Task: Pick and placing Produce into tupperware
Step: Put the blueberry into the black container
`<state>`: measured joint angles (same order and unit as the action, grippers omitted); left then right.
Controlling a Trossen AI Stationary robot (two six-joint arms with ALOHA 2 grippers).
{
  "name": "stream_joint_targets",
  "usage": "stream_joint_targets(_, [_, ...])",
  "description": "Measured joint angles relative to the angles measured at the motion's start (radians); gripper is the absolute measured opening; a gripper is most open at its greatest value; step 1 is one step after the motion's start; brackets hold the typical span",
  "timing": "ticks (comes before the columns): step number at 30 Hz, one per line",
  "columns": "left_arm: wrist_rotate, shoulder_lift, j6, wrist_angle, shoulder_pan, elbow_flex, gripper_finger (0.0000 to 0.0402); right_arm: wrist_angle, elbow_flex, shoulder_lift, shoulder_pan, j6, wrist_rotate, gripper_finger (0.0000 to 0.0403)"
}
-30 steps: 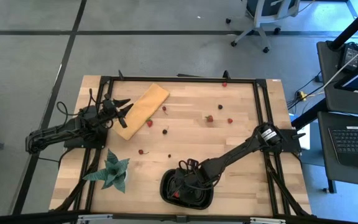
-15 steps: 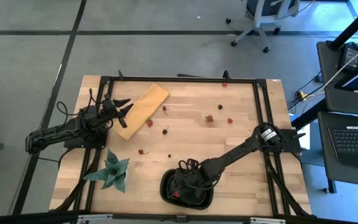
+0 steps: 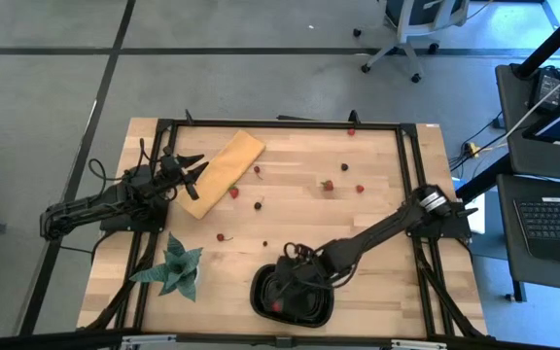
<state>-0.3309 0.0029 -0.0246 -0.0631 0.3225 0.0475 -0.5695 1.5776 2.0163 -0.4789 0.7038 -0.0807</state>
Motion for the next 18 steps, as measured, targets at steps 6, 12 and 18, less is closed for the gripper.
stream_joint_targets(6, [0.0,0.0,0.0,0.001,0.0,0.0,0.0125,-0.094,0.002,-0.147,0.051,-0.074,-0.004,0.0181])
stream_joint_targets(12, [0.003,0.0,-0.03,0.002,0.0,0.0,0.0125,-0.268,0.002,-0.284,0.121,-0.126,-0.084,0.0181])
stream_joint_targets(18, [0.054,0.0,-0.078,0.007,0.0,0.0,0.0125,-0.364,-0.003,-0.389,0.221,-0.231,-0.105,0.0181])
